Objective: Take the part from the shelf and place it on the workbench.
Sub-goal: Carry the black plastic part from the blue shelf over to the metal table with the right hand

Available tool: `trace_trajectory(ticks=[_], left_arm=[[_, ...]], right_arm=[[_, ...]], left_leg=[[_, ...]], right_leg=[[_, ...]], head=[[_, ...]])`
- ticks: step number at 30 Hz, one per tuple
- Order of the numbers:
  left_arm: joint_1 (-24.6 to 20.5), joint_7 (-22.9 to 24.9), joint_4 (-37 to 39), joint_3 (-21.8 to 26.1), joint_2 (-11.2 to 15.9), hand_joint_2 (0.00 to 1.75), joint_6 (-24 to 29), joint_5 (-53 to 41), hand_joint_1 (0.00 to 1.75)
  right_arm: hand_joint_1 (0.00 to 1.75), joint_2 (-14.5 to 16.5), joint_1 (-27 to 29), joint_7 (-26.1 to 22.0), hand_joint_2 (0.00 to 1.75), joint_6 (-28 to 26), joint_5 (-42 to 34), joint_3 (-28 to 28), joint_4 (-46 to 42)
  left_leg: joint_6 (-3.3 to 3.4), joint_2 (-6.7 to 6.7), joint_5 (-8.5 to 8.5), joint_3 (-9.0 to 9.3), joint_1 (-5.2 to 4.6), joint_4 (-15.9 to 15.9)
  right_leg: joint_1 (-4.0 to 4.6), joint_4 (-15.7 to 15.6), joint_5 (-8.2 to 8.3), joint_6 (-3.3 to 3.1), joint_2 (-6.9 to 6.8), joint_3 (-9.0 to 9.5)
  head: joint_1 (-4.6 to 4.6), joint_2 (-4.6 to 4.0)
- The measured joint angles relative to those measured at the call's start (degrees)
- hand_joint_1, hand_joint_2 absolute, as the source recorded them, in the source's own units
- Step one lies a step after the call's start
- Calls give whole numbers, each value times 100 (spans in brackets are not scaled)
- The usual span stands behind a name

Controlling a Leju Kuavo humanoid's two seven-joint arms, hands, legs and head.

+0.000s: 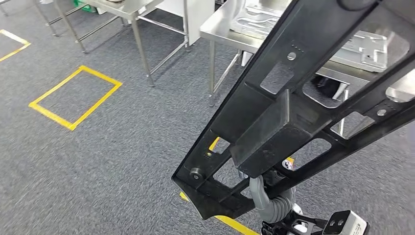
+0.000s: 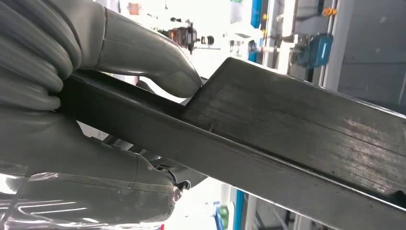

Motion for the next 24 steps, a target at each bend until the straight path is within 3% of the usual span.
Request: trace_trajectory(ticks=[2, 4, 6, 8, 10, 11, 12, 13, 15, 17, 19, 21, 23, 24], left_arm=[[0, 4, 0, 1, -1, 175, 0, 3, 0], [-12, 5, 0, 2, -9, 175, 1, 5, 0], [-9, 5, -1, 2, -21, 175, 6, 6, 0], [15, 5, -2, 3, -25, 175, 13, 9, 0], [35, 5, -2, 4, -23, 175, 16, 13, 0], [39, 5, -2, 4, -22, 175, 17, 13, 0], [41, 5, -2, 4, -22, 175, 18, 13, 0], [43, 5, -2, 4, -22, 175, 18, 13, 0], [48, 2, -2, 4, -26, 175, 18, 14, 0], [51, -2, -2, 4, -28, 175, 18, 14, 0], [41, -5, -3, 4, -29, 175, 18, 13, 0], [30, -9, -3, 4, -29, 175, 18, 13, 0], [23, -24, -4, 5, -28, 175, 18, 22, 0], [14, -27, -4, 7, -28, 175, 18, 25, 0]], right_arm=[[175, 1, -2, 2, 175, -2, -4, -1, 1], [175, 2, 5, 4, 175, -3, -6, -2, -2], [175, 1, -5, 3, 175, -4, -8, -3, -8], [175, -1, -18, 3, 175, -8, -10, -2, -8], [175, -2, -13, 4, 175, -14, -10, -1, -5], [175, -2, -10, 5, 175, -16, -10, -1, -5], [175, -3, -9, 7, 175, -19, -10, -1, -5], [175, -3, -9, 9, 175, -21, -10, -1, -7], [175, -2, -15, 14, 175, -28, -7, -1, -13], [175, -2, -16, 17, 175, -38, -2, -2, -21], [175, -2, -4, 23, 175, -55, 1, -2, -31], [175, 2, 2, 28, 175, -74, 2, -2, -47], [175, 11, 1, 31, 175, -84, 2, -2, -58], [175, 16, 3, 34, 175, -87, 1, -2, -57]], left_leg=[[50, -144, -7, 54, 0, -171], [123, -22, 14, 67, -1, -217], [195, 131, 40, 93, 14, -269], [235, 302, 36, 102, 1, -286], [246, 476, 17, 106, -14, -285], [244, 556, 5, 115, -16, -285], [235, 628, -9, 133, -17, -284], [221, 695, -27, 160, -17, -284], [167, 806, -71, 214, -37, -283], [106, 906, -111, 252, -61, -287], [48, 987, -148, 292, -64, -296], [-1, 807, -308, 246, -52, -95], [-27, 510, -662, -53, -42, 569], [-34, 440, -826, -256, -42, 975]], right_leg=[[-13, 22, 22, 76, 122, -72], [-30, 17, 42, 149, 190, -112], [-13, 259, -100, 200, -52, -235], [-11, 961, -442, 239, -413, -587], [-37, 1611, -654, 270, -542, -923], [-47, 1660, -607, 276, -565, -950], [-53, 1461, -459, 272, -593, -846], [-49, 1069, -254, 255, -667, -635], [2, 283, 3, 185, -909, -214], [57, 6, 23, 114, -997, -82], [47, -13, 33, 57, -854, -84], [7, -58, 49, -13, -726, -50], [-8, -77, 49, -64, -606, -29], [-1, -74, 45, -75, -537, -27]], head=[[0, 0], [0, 0], [5, 0], [11, -1], [11, -1], [11, -1], [11, -1], [11, -1], [10, -1], [10, -1], [9, 0], [9, 0], [9, -1], [9, -1]])
